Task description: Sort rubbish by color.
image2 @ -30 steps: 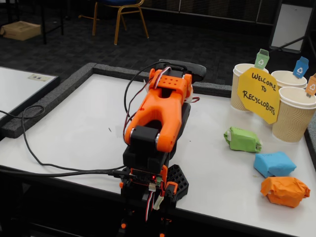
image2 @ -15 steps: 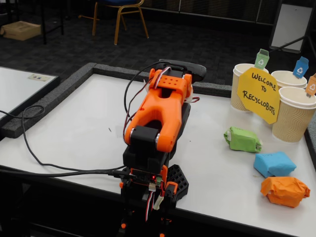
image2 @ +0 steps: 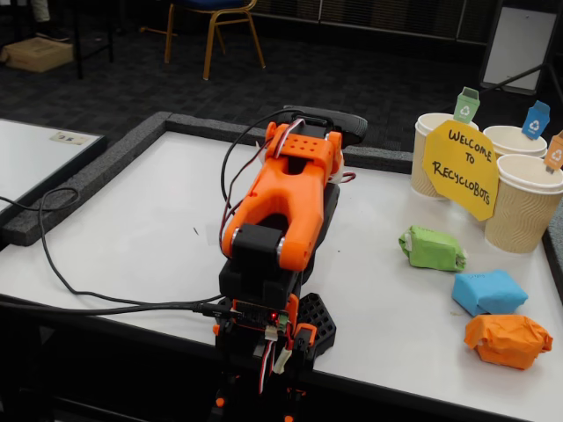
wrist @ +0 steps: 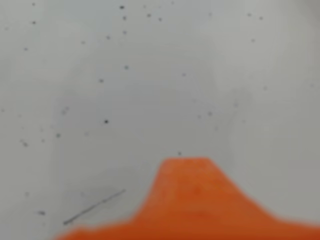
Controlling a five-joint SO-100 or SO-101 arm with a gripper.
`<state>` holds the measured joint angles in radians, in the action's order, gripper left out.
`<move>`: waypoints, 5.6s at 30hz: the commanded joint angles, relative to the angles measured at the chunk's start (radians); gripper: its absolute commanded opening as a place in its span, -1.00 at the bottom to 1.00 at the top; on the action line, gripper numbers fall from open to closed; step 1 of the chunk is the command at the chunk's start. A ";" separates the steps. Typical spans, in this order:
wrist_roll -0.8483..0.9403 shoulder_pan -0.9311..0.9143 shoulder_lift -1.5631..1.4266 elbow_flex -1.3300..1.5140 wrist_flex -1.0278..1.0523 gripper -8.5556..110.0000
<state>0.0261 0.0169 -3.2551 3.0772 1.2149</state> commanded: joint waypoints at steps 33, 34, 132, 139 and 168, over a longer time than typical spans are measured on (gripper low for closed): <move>0.012 -0.037 0.078 -0.213 -0.063 -0.76; 0.012 -0.044 0.103 -0.238 -0.063 -0.75; 0.029 -0.767 0.999 -1.330 0.485 -0.68; 0.029 -0.767 1.000 -1.327 0.503 -0.68; 0.031 -1.124 1.026 -1.388 0.434 -0.65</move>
<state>0.0353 -1.0400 -2.2197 1.8101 1.6797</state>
